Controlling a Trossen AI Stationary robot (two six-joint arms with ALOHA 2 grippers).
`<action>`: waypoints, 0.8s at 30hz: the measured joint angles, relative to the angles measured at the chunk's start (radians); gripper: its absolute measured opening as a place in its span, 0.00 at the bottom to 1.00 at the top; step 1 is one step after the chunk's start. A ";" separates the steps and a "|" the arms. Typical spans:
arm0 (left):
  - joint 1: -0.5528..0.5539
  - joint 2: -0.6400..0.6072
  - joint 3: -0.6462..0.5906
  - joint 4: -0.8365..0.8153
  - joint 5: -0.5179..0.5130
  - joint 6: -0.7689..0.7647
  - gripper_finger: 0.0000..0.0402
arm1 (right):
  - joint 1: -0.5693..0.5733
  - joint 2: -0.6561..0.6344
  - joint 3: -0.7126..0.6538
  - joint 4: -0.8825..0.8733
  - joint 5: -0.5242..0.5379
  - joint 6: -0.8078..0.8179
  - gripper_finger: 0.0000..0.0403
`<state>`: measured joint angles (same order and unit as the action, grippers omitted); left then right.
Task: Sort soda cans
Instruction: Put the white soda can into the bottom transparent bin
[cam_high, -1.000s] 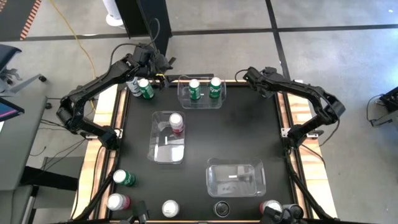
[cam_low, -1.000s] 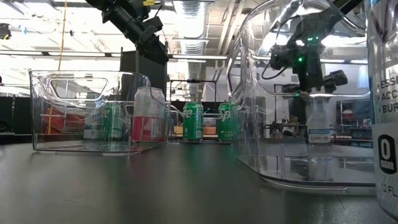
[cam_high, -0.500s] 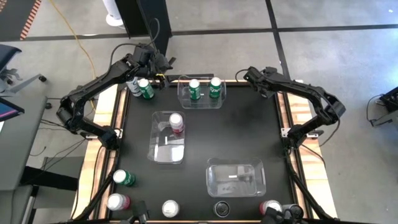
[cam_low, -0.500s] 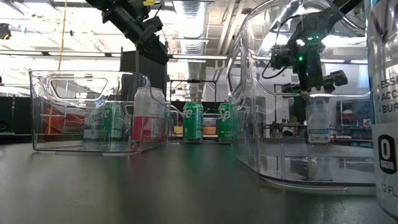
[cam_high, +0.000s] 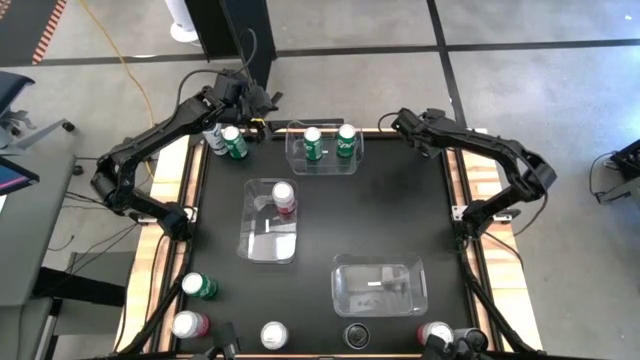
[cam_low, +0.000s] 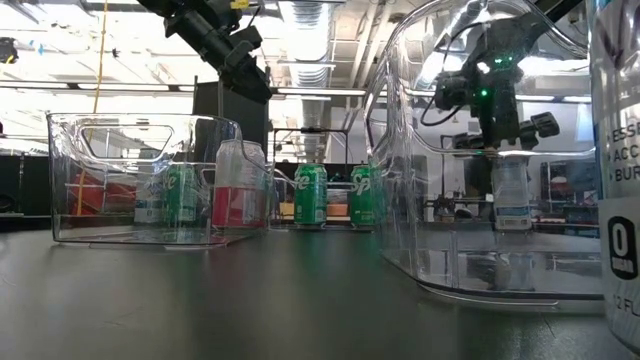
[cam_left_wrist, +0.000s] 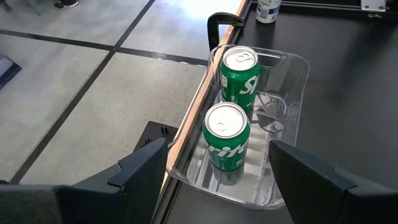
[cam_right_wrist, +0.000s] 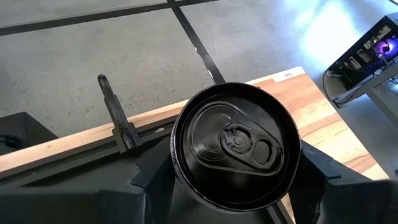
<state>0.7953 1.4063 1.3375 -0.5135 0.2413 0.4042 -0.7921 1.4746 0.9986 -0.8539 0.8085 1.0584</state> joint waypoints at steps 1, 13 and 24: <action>0.000 0.000 0.000 0.000 0.000 0.000 0.69 | 0.000 -0.006 0.000 -0.002 -0.006 0.000 0.58; 0.000 0.000 0.000 0.006 0.000 -0.004 0.69 | 0.041 -0.074 -0.004 -0.048 -0.053 0.004 0.58; 0.000 0.000 0.000 0.007 0.000 -0.004 0.69 | 0.220 -0.145 -0.003 -0.093 -0.063 -0.021 0.58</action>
<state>0.7956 1.4063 1.3373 -0.5068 0.2413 0.4000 -0.5726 1.3295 0.9958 -0.9470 0.7459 1.0374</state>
